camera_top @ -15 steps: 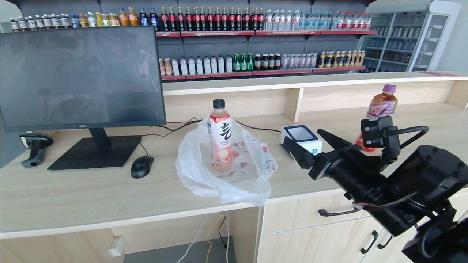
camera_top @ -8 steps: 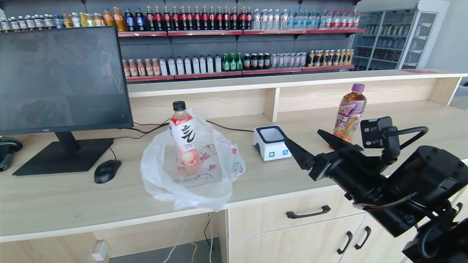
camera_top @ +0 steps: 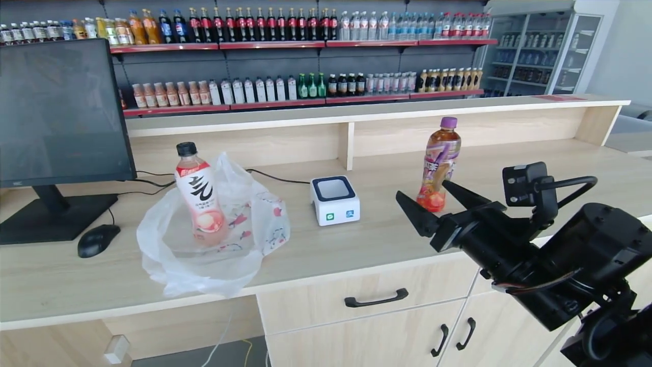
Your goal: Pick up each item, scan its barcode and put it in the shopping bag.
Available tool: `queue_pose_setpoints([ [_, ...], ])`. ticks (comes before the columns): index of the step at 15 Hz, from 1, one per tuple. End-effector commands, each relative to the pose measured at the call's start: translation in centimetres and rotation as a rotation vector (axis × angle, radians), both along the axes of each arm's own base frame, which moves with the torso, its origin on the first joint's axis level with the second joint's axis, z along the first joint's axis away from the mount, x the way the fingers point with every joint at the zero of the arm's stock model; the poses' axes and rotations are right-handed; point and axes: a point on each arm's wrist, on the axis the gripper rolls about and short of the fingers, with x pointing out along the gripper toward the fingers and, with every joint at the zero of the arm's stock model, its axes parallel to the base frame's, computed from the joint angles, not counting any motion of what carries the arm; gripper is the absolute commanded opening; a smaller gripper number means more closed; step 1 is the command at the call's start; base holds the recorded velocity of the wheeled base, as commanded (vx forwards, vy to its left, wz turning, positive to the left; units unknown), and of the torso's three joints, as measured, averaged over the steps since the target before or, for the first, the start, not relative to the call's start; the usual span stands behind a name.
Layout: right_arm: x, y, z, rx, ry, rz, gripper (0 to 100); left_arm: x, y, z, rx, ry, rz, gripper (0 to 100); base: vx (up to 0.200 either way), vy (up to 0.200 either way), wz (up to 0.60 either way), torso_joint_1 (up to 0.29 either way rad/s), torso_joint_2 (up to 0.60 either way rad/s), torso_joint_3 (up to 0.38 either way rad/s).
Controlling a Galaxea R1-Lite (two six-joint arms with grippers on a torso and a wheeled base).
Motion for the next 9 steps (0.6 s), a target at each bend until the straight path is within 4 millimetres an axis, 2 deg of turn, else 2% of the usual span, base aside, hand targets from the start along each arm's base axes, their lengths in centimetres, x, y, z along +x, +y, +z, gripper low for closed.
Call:
queue_pose_setpoints([
  [1,-0.09,-0.02,0.09,0.002,-0.003,0.001,100,0.0,0.0,0.0,0.0,0.0,-0.001,100,0.0,-0.2,0.6,0.002,0.0,-0.002],
  [3,-0.19,-0.09,-0.18,-0.005,0.007,0.001,100,0.0,0.0,0.0,0.0,0.0,-0.001,100,0.0,-0.2,0.6,0.002,0.0,0.002],
  [9,-0.5,-0.38,-0.64,-0.017,0.027,-0.002,100,0.0,0.0,0.0,0.0,0.0,-0.001,100,0.0,-0.2,0.0,0.001,0.0,0.002],
])
